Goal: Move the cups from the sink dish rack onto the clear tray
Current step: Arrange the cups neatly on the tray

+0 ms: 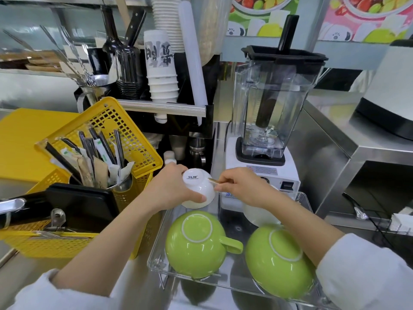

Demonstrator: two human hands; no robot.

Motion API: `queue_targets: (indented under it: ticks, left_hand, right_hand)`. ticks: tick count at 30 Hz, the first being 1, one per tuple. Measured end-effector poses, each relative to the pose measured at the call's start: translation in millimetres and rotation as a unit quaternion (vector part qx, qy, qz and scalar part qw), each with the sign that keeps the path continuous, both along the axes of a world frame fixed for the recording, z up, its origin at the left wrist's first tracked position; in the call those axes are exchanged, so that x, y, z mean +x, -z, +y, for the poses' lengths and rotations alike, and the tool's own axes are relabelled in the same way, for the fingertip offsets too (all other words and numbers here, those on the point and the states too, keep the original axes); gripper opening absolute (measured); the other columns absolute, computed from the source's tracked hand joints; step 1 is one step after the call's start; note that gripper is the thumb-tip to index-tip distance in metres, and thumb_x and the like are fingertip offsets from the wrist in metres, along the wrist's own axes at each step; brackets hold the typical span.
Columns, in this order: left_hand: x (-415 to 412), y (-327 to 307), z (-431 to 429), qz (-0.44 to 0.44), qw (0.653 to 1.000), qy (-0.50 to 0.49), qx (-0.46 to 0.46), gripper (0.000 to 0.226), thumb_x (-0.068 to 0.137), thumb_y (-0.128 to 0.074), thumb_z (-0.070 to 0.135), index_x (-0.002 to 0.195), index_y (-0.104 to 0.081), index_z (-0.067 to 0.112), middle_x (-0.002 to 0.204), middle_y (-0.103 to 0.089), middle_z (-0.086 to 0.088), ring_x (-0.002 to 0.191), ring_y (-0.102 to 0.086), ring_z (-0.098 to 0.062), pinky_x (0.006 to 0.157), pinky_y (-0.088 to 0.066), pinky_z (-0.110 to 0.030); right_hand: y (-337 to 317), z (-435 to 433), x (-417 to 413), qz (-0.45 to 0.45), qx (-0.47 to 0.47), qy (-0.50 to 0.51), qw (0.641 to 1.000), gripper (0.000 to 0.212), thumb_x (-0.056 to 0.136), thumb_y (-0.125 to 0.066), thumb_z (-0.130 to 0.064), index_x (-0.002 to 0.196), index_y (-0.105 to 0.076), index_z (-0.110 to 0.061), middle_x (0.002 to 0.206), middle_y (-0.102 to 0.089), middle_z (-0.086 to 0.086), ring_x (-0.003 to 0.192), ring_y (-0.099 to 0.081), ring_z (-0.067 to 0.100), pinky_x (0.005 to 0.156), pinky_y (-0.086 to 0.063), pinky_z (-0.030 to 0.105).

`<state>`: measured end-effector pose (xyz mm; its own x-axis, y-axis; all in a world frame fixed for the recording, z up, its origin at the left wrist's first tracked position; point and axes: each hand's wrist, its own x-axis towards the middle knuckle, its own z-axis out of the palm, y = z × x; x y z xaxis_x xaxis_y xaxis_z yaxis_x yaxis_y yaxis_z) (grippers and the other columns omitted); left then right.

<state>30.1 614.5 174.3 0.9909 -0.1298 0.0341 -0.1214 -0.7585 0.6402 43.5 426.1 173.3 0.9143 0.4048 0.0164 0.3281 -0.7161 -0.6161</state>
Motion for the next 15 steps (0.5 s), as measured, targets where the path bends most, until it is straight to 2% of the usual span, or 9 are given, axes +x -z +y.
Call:
queue_targets:
  ticks: [2,4,12,15]
  left_hand:
    - [3,4,-1,0.010,1.000,-0.001,0.022,0.044,0.052,-0.083,0.039,0.065,-0.044,0.022,0.081,-0.042,0.000,0.065,-0.042,-0.014,0.052,-0.031,-0.029]
    - [7,8,-1,0.021,0.999,-0.007,0.028,0.048,0.049,-0.082,0.042,0.063,-0.040,0.024,0.078,-0.039,0.000,0.061,-0.039,-0.013,0.050,-0.027,-0.029]
    - [11,12,-8,0.046,0.997,-0.028,0.062,0.052,0.046,-0.081,0.045,0.064,-0.042,0.017,0.071,-0.041,0.000,0.059,-0.040,-0.017,0.049,-0.025,-0.031]
    - [13,19,-8,0.051,0.996,-0.020,0.071,0.052,0.043,-0.080,0.048,0.065,-0.046,0.015,0.070,-0.043,-0.001,0.057,-0.041,-0.018,0.047,-0.026,-0.030]
  right_hand:
    - [1,1,0,0.010,-0.032,-0.008,0.999,0.018,0.087,-0.060,-0.021,0.076,-0.059,-0.007,0.063,-0.045,-0.005,0.056,-0.038,0.010,0.053,-0.029,0.025]
    - [1,2,1,0.011,-0.045,-0.005,0.999,0.018,0.087,-0.059,-0.022,0.074,-0.057,-0.011,0.062,-0.045,-0.005,0.058,-0.039,0.013,0.053,-0.029,0.026]
    - [-1,3,5,0.009,-0.126,-0.018,0.992,0.021,0.088,-0.059,-0.024,0.077,-0.061,-0.006,0.062,-0.041,-0.005,0.061,-0.039,0.016,0.052,-0.028,0.028]
    - [0,4,6,0.007,-0.165,-0.028,0.986,0.026,0.088,-0.058,-0.026,0.070,-0.054,-0.009,0.061,-0.038,-0.004,0.066,-0.039,0.021,0.052,-0.027,0.030]
